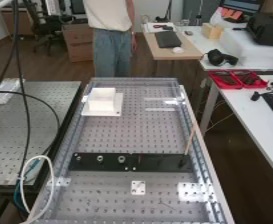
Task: Grab the larger nut and place it in the white container
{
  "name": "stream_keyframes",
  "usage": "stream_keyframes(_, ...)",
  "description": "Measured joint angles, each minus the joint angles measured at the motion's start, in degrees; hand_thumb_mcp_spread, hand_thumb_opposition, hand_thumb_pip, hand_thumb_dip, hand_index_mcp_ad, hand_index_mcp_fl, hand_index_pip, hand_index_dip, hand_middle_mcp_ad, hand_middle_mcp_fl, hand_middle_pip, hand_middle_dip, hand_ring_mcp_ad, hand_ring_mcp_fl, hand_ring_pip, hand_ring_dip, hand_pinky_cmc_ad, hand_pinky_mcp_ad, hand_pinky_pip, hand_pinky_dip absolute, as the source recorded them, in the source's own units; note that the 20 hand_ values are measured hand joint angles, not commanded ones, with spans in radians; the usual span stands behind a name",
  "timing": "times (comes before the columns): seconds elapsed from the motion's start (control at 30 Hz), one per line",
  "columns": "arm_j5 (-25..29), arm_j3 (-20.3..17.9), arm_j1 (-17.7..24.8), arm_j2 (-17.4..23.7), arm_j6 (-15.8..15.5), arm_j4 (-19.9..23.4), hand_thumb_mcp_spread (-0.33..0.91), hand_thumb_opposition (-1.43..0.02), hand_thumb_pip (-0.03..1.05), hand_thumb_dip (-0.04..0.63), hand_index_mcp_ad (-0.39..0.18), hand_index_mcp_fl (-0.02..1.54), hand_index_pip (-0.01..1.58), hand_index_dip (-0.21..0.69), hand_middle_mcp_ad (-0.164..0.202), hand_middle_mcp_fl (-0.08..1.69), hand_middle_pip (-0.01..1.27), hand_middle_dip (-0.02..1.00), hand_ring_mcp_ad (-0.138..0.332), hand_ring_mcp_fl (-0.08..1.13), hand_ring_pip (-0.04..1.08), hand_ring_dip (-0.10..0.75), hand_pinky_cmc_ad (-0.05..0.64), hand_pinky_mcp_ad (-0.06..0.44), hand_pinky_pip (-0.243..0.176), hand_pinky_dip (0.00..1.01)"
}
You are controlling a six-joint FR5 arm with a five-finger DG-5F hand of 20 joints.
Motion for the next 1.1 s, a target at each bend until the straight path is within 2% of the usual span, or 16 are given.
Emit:
stream_keyframes(0.03, -0.01, 0.02, -0.01, -0.02, 0.01, 0.00, 0.00, -0.01, 0.01, 0.005, 0.002, 0.02, 0.00, -0.012, 0.091, 0.03, 0.02, 0.02, 0.066, 0.01, 0.01, 0.012, 0.084, 0.049, -0.010, 0.01)
stream_keyframes(0.1, -0.06, 0.12, 0.00, -0.07, -0.02, -0.03, 0.00, -0.01, 0.01, 0.005, 0.010, 0.02, 0.00, -0.012, 0.063, 0.01, 0.02, 0.02, 0.063, 0.01, 0.01, 0.016, 0.045, 0.051, -0.010, 0.01)
stream_keyframes(0.13, -0.06, 0.15, 0.00, -0.08, -0.02, -0.06, 0.00, 0.00, 0.01, 0.005, 0.007, 0.02, 0.01, -0.012, 0.059, 0.01, 0.02, 0.02, 0.054, 0.01, 0.01, 0.016, 0.049, 0.052, -0.010, 0.02)
stream_keyframes(0.17, -0.06, 0.20, 0.01, -0.07, -0.03, -0.09, 0.02, -0.06, 0.08, 0.012, 0.007, 0.02, 0.00, -0.012, 0.056, 0.00, 0.02, 0.02, 0.051, 0.01, 0.01, 0.016, 0.049, 0.051, -0.010, 0.03)
stream_keyframes(0.2, -0.06, 0.23, 0.02, -0.08, -0.07, -0.10, 0.08, -0.14, 0.20, 0.024, 0.010, 0.02, 0.01, -0.012, 0.054, 0.01, 0.04, 0.03, 0.051, 0.01, 0.02, 0.016, 0.049, 0.049, -0.010, 0.06)
stream_keyframes(0.27, 0.00, 0.28, 0.05, -0.07, -0.08, -0.13, 0.17, -0.29, 0.36, 0.037, 0.010, 0.02, 0.02, -0.016, 0.054, 0.02, 0.08, 0.05, 0.056, 0.01, 0.03, 0.017, 0.066, 0.087, -0.012, 0.14)
stream_keyframes(0.33, 0.07, 0.33, 0.08, -0.08, -0.10, -0.22, 0.17, -0.40, 0.35, 0.049, 0.010, 0.02, 0.04, -0.021, 0.054, 0.02, 0.09, 0.06, 0.058, 0.01, 0.05, 0.017, 0.103, 0.113, -0.017, 0.20)
stream_keyframes(0.37, 0.10, 0.35, 0.09, -0.07, -0.09, -0.28, 0.18, -0.48, 0.35, 0.051, 0.010, 0.02, 0.04, -0.021, 0.058, 0.04, 0.09, 0.08, 0.075, 0.02, 0.06, 0.019, 0.127, 0.148, -0.028, 0.23)
stream_keyframes(0.47, 0.17, 0.36, 0.10, -0.04, -0.11, -0.30, 0.18, -0.59, 0.40, 0.052, 0.010, 0.02, 0.06, -0.030, 0.054, 0.04, 0.11, 0.10, 0.106, 0.01, 0.07, 0.024, 0.201, 0.197, -0.037, 0.29)
stream_keyframes(0.6, 0.19, 0.26, 0.06, 0.03, -0.07, -0.18, 0.18, -0.65, 0.41, 0.049, 0.007, 0.02, 0.07, -0.037, 0.059, 0.06, 0.13, 0.12, 0.136, 0.01, 0.09, 0.040, 0.248, 0.244, -0.056, 0.34)
stream_keyframes(0.7, 0.22, 0.03, -0.01, 0.07, 0.03, 0.03, 0.18, -0.66, 0.43, 0.051, 0.007, 0.02, 0.07, -0.037, 0.054, 0.06, 0.12, 0.13, 0.154, 0.02, 0.09, 0.038, 0.284, 0.265, -0.058, 0.37)
stream_keyframes(0.73, 0.23, -0.05, -0.03, 0.09, 0.07, 0.10, 0.18, -0.68, 0.44, 0.051, 0.010, 0.02, 0.07, -0.037, 0.059, 0.06, 0.12, 0.13, 0.152, 0.02, 0.09, 0.038, 0.278, 0.265, -0.058, 0.36)
stream_keyframes(0.77, 0.24, -0.19, -0.05, 0.13, 0.13, 0.21, 0.18, -0.70, 0.44, 0.051, 0.007, 0.02, 0.08, -0.035, 0.072, 0.06, 0.12, 0.13, 0.159, 0.02, 0.09, 0.045, 0.300, 0.262, -0.063, 0.37)
stream_keyframes(0.93, 0.73, -1.36, -0.08, 0.40, 0.33, 0.94, 0.18, -0.71, 0.44, 0.049, 0.017, 0.03, 0.09, -0.037, 0.070, 0.06, 0.14, 0.14, 0.169, 0.01, 0.10, 0.047, 0.295, 0.278, -0.068, 0.38)
stream_keyframes(1.0, 1.23, -2.08, -0.07, 0.58, 0.33, 1.35, 0.18, -0.71, 0.44, 0.049, 0.014, 0.03, 0.09, -0.038, 0.086, 0.06, 0.14, 0.14, 0.168, 0.01, 0.10, 0.047, 0.318, 0.278, -0.075, 0.38)
stream_keyframes(1.1, 1.73, -3.04, -0.03, 0.83, 0.58, 1.89, 0.17, -0.71, 0.45, 0.051, 0.023, 0.03, 0.08, -0.044, 0.091, 0.06, 0.14, 0.14, 0.168, 0.01, 0.10, 0.047, 0.316, 0.281, -0.075, 0.38)
